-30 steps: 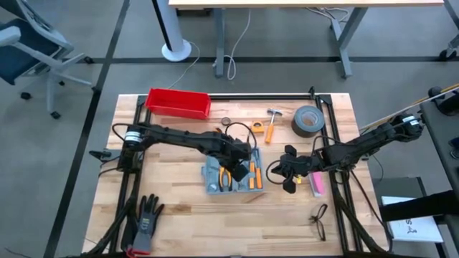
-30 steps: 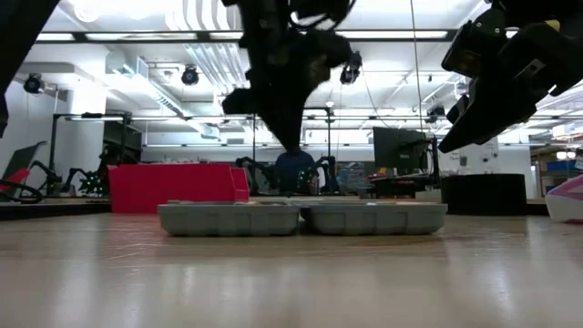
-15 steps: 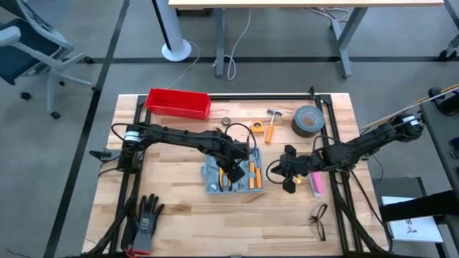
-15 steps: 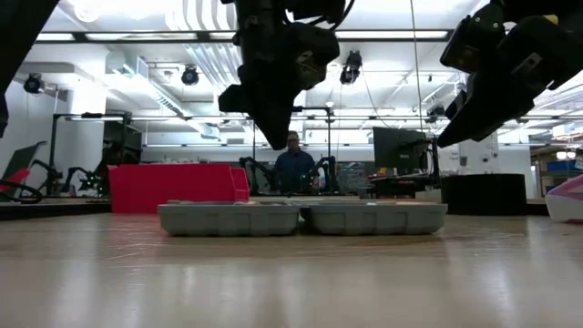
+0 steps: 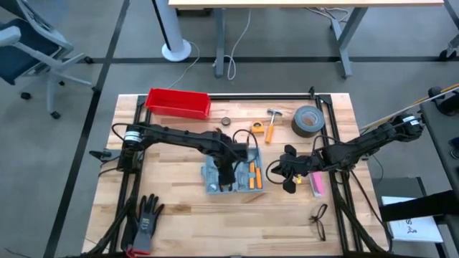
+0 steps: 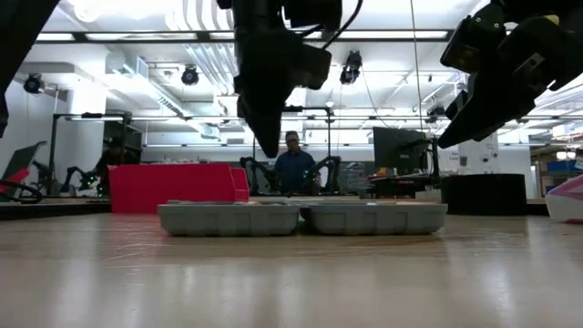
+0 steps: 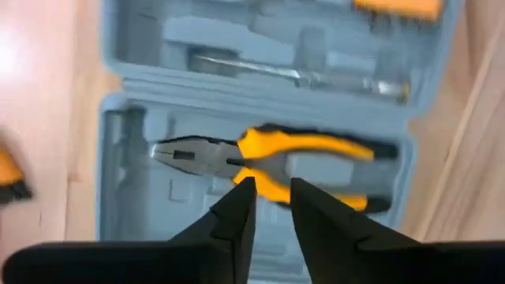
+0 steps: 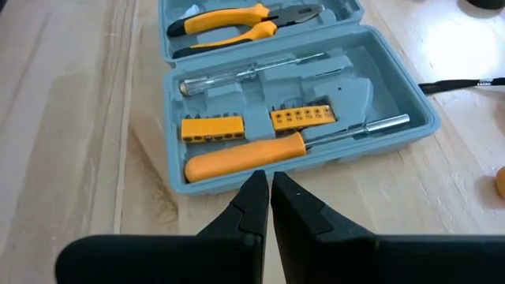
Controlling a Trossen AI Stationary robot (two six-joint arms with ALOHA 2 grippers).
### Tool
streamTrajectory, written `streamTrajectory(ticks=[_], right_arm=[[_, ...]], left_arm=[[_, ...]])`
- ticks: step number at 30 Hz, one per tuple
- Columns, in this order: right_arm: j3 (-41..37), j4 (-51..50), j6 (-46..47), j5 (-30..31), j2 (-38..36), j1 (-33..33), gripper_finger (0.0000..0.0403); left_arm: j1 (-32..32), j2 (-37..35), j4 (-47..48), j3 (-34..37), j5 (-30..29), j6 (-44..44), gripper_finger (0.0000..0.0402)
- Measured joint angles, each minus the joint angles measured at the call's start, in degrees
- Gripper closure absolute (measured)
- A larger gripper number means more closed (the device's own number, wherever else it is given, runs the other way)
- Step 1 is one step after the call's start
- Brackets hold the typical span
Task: Prefit tool cases
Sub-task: Put the pliers into the gray toolbox
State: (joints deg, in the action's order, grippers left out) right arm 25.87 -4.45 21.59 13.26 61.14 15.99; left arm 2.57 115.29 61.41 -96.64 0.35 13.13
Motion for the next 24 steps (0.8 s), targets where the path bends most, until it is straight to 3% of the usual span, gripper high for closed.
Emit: streamTrajectory(ticks=[4,14,24], right_arm=[[0.00,-0.01,0.39,-0.20,0.00,0.02,0.0401],[0.00,0.00,0.94,0.09,0.00,0.15,0.0401],[0.00,0.02,1.47,0.21,0.00,0.25,0.0401]], left_arm=[[0.00,-0.03,0.07,3.30,1.54,-5.92,0.0289],[-0.53,-0.04,-2.04,7.87,2.85,-3.16,0.0235],[-0.48,-0.05,-4.64,7.54,3.00,-8.10,0.0246]])
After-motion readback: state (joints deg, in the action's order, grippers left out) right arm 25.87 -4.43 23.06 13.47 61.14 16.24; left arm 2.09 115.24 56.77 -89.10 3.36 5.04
